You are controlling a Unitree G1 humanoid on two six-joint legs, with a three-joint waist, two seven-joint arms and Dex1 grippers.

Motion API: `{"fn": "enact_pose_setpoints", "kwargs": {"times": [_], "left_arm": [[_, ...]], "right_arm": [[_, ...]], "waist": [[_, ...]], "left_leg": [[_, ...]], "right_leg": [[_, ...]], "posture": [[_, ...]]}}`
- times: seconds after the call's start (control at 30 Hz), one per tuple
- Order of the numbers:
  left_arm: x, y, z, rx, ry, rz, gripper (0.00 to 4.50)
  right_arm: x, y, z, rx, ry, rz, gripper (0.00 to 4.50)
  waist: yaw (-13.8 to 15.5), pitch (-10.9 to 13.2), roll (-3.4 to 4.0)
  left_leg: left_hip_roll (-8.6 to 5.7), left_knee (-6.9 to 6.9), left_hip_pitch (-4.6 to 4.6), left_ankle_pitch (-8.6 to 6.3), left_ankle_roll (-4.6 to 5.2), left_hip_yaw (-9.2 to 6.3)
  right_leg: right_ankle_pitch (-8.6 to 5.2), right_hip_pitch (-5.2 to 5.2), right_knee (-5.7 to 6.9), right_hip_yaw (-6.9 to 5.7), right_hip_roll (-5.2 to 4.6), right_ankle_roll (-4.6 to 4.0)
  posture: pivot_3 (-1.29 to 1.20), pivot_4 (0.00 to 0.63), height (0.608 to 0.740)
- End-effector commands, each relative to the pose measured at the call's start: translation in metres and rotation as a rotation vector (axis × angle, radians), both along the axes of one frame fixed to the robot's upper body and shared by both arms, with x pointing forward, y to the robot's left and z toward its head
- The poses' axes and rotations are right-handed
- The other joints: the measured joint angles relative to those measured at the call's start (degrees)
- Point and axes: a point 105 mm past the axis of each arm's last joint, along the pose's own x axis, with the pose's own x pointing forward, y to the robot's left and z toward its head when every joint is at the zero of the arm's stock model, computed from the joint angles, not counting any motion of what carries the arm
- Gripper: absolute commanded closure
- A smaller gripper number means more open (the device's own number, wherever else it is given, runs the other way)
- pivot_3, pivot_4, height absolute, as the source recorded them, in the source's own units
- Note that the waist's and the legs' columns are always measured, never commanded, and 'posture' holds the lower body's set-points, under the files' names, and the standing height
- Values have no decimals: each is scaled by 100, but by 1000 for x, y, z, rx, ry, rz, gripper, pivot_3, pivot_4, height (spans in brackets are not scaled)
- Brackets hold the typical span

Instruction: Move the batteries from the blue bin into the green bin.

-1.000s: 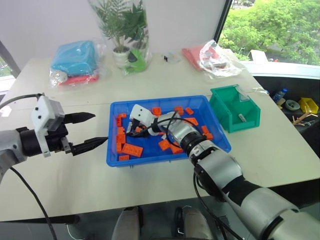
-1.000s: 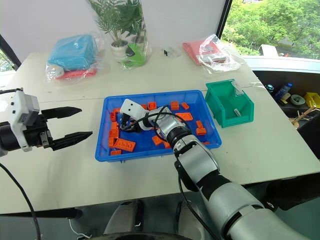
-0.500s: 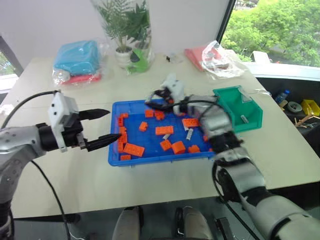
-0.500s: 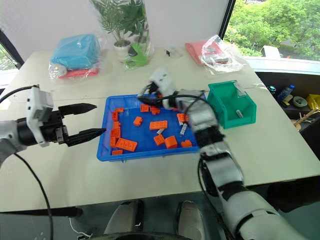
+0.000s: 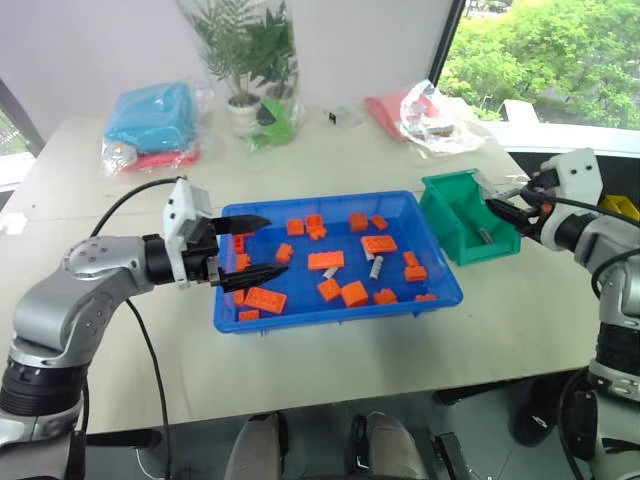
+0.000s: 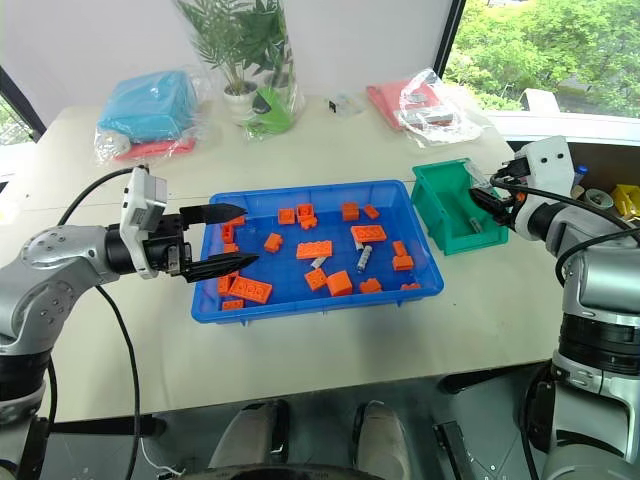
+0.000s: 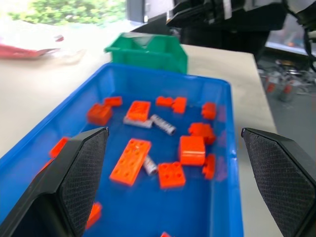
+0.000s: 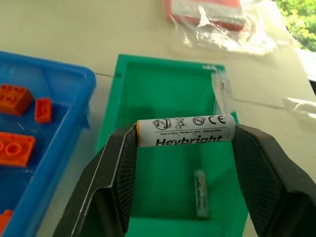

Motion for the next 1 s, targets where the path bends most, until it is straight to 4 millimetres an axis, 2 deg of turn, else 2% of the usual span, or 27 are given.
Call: {"fn": "enact_pose_setpoints", "kwargs": {"times": [0.03,0.1,0.23,0.33,0.4,0.5,0.6,0.83,0.93,1.0], "left_arm": [[1,-3,10,-3,-52,-10,0],[1,-3,11,-6,-55,-10,0],[0,-2,13,-8,-65,3,0],[-2,-1,15,-10,-69,16,0],[-4,1,15,-10,-70,25,0],[-8,2,13,-8,-64,35,0],[-10,1,12,-8,-59,35,0],[-13,0,11,6,-53,23,0],[-14,-1,12,9,-57,23,0],[-15,-1,12,11,-60,23,0]], "right_arm": [[6,0,13,-12,-53,-7,570],[10,1,16,-25,-68,7,71],[13,1,24,-47,-85,29,71],[13,12,30,-52,-93,102,71],[11,31,34,-53,-92,202,71],[-2,91,28,-43,-37,510,71],[-11,128,17,-56,5,704,71],[3,185,-23,-128,72,938,71],[2,200,-43,-150,131,1052,71],[2,206,-49,-162,152,1110,71]], "waist": [[2,0,-2],[7,1,-2],[39,3,2],[99,3,2],[108,3,2],[100,3,2],[101,3,2],[123,0,-8],[125,0,-7],[118,1,-8]], "left_leg": [[0,2,-1,0,0,0],[-1,4,-2,0,0,0],[-3,7,-6,0,0,-1],[-3,7,-8,0,0,0],[-3,7,-7,0,0,-1],[-1,7,-6,0,0,-2],[1,5,-6,-1,0,-5],[-1,17,-10,-2,-2,-5],[-2,18,-13,-1,0,-5],[-4,19,-20,0,1,-5]], "right_leg": [[-1,1,-1,0,-1,0],[-5,3,-6,0,-2,-5],[-10,3,-8,0,-4,-16],[-9,2,-8,0,-4,-16],[-9,2,-8,0,-3,-17],[-10,2,-8,0,-2,-16],[-11,0,-7,-1,0,-15],[-15,-20,-13,-2,-3,-14],[-8,-21,-9,-3,-2,-23],[5,-23,-6,-3,-3,-22]], "posture": [[0,150,672],[0,150,672],[0,150,672],[0,150,672],[0,150,672],[0,150,672],[0,150,672],[0,150,672],[0,150,672],[0,150,672]]}}
